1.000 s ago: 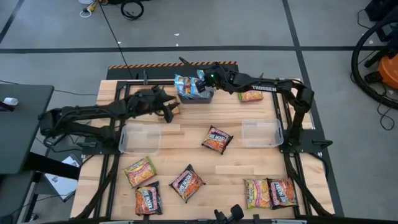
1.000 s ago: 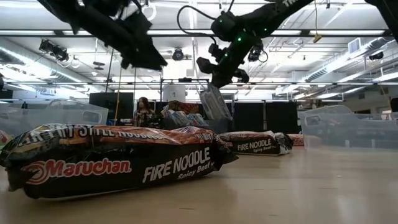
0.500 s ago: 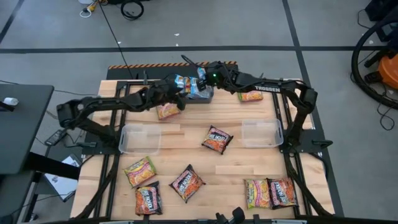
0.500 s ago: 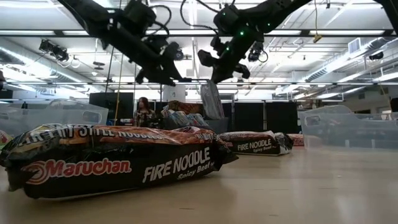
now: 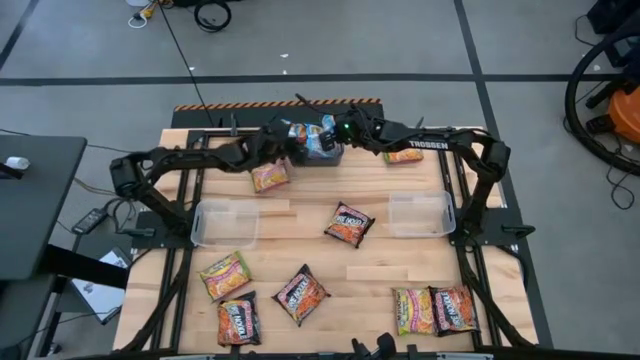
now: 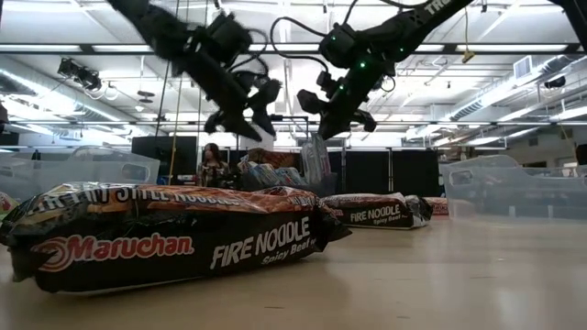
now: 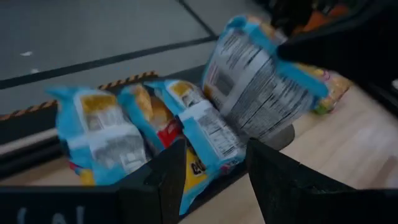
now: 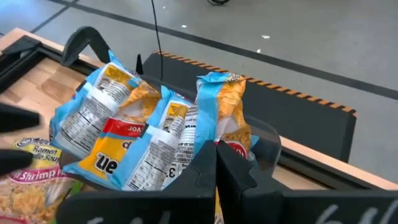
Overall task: Sort Maruchan noodles
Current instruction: Put the blue noodle pack into the black bin, then adjust blue noodle packs in the black bin
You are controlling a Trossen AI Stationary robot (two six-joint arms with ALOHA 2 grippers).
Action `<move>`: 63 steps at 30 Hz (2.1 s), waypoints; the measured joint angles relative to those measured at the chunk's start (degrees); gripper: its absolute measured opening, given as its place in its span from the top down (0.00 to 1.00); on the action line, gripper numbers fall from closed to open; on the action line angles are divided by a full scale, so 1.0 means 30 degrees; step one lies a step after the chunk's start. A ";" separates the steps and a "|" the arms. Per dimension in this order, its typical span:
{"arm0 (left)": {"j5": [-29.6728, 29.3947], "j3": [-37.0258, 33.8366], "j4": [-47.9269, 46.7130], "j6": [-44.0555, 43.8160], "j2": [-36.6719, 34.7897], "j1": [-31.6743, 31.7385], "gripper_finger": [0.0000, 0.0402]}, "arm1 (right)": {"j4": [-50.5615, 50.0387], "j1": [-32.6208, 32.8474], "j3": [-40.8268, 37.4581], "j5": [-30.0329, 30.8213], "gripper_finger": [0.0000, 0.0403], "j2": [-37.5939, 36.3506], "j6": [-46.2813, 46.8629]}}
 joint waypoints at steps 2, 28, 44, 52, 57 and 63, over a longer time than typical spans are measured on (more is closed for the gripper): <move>-0.0596 0.1443 -0.2275 -0.0112 0.0339 0.0147 0.58 | 0.0036 0.0022 -0.0085 0.0126 0.99 0.0000 -0.0003; -0.1880 0.4332 -0.3804 -0.3833 0.5834 0.0498 0.62 | -0.0602 0.1515 -0.0343 -0.0912 0.68 -0.4911 -0.3682; -0.1606 0.5178 -0.2403 -0.2665 0.5812 -0.0154 0.97 | -0.6527 0.4901 -0.0336 0.1932 0.69 -1.0866 -0.5040; -0.1275 0.6773 -0.3388 -0.2306 0.5761 -0.0300 0.96 | -0.8884 0.5969 -0.0337 0.2463 0.69 -1.1511 -0.4882; -0.0468 0.6759 -0.3419 -0.2884 0.5761 -0.0387 0.86 | -0.8677 0.6574 -0.1163 0.2455 0.68 -1.1591 -0.4900; -0.0093 0.6759 -0.3508 -0.2579 0.5752 -0.0302 0.67 | -0.7552 0.7253 -0.2780 0.2446 0.68 -1.1628 -0.4948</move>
